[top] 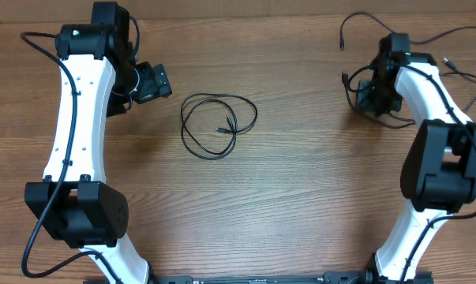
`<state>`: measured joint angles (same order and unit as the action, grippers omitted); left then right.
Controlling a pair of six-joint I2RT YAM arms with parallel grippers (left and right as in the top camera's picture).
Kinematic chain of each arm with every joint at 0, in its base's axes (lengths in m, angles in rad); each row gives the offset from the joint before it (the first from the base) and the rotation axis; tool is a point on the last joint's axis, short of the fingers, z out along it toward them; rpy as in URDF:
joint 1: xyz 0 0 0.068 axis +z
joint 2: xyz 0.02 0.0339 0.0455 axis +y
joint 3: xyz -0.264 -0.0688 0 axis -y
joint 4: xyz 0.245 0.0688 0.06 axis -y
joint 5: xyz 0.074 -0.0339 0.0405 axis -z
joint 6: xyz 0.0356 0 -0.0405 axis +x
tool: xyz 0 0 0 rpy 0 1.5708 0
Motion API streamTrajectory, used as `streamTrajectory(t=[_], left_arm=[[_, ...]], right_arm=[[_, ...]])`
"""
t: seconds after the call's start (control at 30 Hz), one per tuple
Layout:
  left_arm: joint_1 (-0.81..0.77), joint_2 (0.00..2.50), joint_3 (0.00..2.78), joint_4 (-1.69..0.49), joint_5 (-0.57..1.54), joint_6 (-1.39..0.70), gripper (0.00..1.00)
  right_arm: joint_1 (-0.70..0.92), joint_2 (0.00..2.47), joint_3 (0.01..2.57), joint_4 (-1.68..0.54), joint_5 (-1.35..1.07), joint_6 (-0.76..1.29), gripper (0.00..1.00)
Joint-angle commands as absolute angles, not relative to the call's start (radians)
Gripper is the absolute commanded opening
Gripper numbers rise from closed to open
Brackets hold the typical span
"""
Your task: Untangle cables
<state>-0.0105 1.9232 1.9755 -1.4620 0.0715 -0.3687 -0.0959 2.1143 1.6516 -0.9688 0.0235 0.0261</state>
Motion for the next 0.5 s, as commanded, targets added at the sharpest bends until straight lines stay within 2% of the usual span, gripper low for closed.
streamTrajectory(t=[0.0, 0.07, 0.23, 0.3, 0.37, 0.47], left_arm=[[-0.007, 1.924, 1.982, -1.461, 0.075, -0.389, 1.0], [-0.007, 1.924, 1.982, -1.461, 0.075, -0.39, 1.0], [-0.007, 1.924, 1.982, -1.461, 0.075, -0.389, 0.99], [-0.007, 1.924, 1.982, -1.461, 0.075, -0.389, 1.0], [-0.007, 1.924, 1.982, -1.461, 0.075, -0.389, 1.0], [-0.007, 1.924, 1.982, -1.461, 0.075, -0.389, 1.0]], right_arm=[[-0.084, 2.082, 1.67, -0.918, -0.07, -0.032, 0.49], [-0.083, 2.084, 1.659, -0.883, -0.07, -0.032, 0.6], [-0.073, 2.095, 1.621, -0.849, -0.073, -0.076, 0.55], [-0.066, 2.1, 1.606, -0.841, -0.073, -0.11, 0.58], [-0.06, 2.104, 1.59, -0.823, -0.069, -0.114, 0.66], [-0.052, 2.104, 1.554, -0.786, -0.069, -0.114, 0.61]])
